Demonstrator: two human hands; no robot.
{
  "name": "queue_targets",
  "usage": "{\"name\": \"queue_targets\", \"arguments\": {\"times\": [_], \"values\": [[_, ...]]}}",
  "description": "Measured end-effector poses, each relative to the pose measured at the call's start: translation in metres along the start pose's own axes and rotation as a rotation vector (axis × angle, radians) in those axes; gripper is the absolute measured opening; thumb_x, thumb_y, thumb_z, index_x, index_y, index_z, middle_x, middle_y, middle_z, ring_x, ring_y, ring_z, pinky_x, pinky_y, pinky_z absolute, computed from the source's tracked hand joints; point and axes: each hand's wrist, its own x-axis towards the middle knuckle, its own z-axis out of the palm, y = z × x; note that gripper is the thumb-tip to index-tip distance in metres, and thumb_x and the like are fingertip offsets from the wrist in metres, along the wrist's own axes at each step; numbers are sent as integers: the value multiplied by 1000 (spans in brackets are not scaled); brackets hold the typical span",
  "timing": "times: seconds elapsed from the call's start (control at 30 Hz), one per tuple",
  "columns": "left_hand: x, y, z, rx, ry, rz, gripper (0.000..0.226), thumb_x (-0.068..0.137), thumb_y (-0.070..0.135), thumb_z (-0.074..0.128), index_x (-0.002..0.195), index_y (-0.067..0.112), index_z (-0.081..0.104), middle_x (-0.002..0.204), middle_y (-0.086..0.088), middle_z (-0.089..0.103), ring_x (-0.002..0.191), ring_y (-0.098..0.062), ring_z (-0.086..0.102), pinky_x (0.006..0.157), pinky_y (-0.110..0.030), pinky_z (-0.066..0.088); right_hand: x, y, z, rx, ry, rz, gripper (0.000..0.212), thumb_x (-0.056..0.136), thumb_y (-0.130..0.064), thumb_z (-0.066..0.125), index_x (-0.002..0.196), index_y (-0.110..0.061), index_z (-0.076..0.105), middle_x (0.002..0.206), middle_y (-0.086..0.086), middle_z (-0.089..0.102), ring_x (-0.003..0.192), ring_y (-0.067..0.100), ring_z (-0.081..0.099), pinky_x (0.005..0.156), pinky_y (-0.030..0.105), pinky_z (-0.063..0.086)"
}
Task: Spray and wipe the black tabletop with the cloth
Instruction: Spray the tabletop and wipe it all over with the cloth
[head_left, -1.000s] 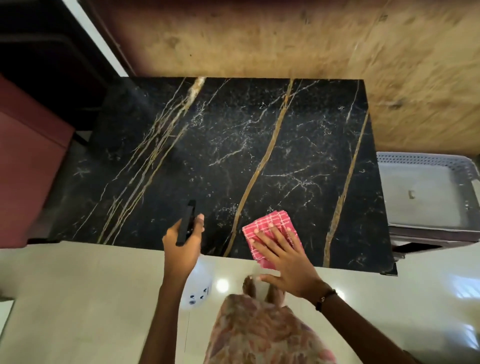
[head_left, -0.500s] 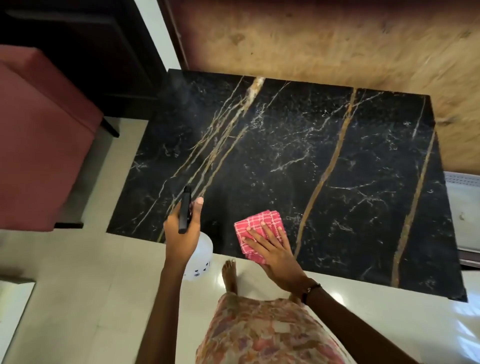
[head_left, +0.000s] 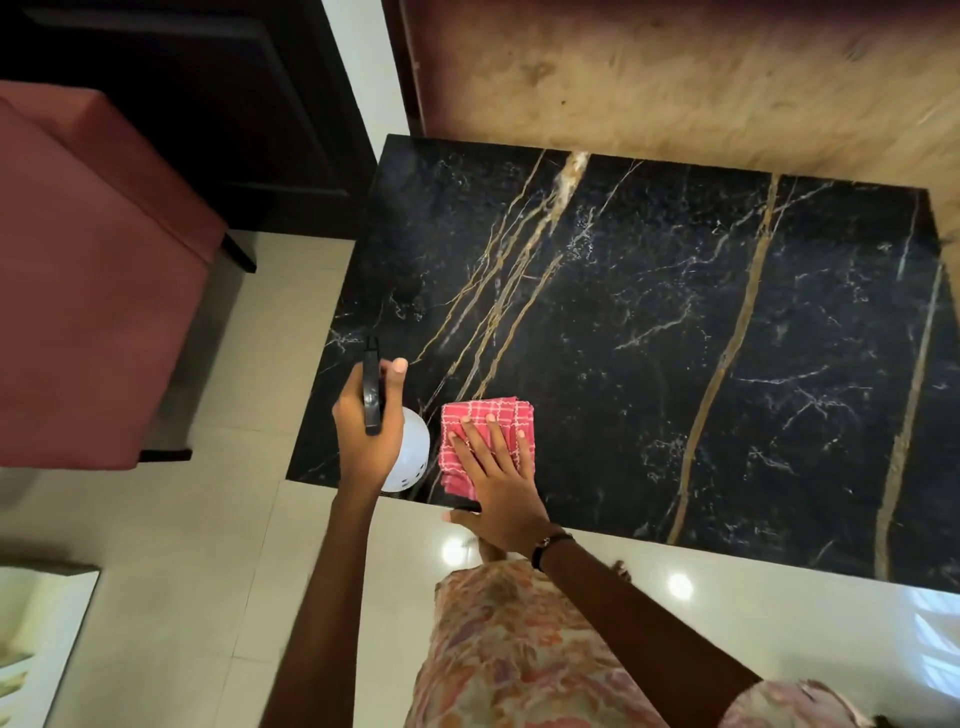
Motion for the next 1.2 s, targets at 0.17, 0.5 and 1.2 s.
{"name": "queue_targets", "arguments": {"times": [0.17,0.5,1.2], "values": [[3,-15,-3,21,-17,1,38,91,35,54,112,4,58,94,-24,67,79,-24,64,66,-5,47,3,0,-11,40,51,-18,84,80,-72,36,146,-21,32,153,5,33,142,35,25,109,62,3],[-9,-10,-3,4,41,-71,46,91,40,54,126,12,52,112,-8,68,94,-17,63,90,-34,51,25,-66,-36,552,145,-13,91,79,-41,73,149,-17,21,156,2,25,144,20,22,119,40,17],[-157,117,154,50,-225,317,45,88,43,60,124,18,49,85,17,62,90,-11,64,84,-28,51,-123,77,-169,584,650,91,46,88,-17,63,133,-16,51,121,4,66,105,23,64,83,42,54]]}}
